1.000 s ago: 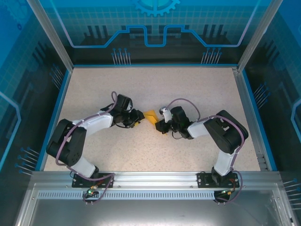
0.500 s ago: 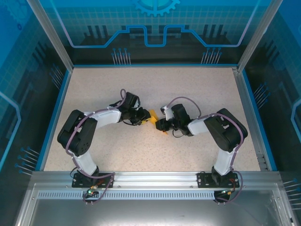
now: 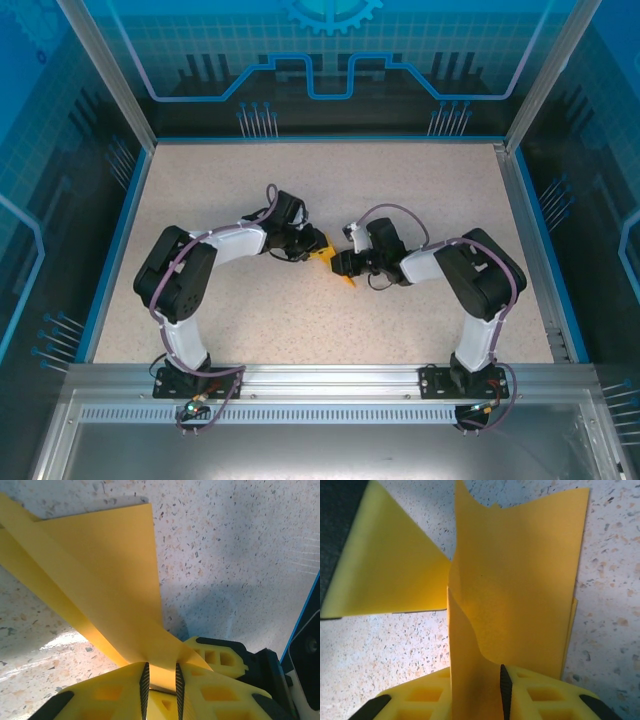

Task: Fold a paper plane with a square sheet of paper (pick it up from the middle)
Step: Fold the wing for the fifth time at the center of the table.

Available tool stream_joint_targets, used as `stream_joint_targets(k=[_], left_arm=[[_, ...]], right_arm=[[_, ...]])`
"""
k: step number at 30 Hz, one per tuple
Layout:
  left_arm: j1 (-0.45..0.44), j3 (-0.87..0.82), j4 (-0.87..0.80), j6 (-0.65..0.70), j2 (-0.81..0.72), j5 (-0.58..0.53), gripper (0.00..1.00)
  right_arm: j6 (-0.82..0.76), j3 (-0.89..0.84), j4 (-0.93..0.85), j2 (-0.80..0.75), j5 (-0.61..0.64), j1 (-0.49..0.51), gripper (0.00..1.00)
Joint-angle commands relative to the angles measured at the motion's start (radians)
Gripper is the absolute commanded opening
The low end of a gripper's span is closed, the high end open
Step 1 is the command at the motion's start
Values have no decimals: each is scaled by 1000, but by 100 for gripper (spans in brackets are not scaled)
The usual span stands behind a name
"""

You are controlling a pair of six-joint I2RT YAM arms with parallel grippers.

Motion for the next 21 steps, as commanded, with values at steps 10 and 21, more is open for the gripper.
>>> stream_joint_targets(k=[10, 21], left_arm=[[-6, 11, -34, 35, -27, 6, 24], [-7, -70, 64, 16, -74, -14, 26]], right_arm=[[69, 38, -15, 77, -133, -58, 16], [88, 71, -36, 135, -218, -72, 17]])
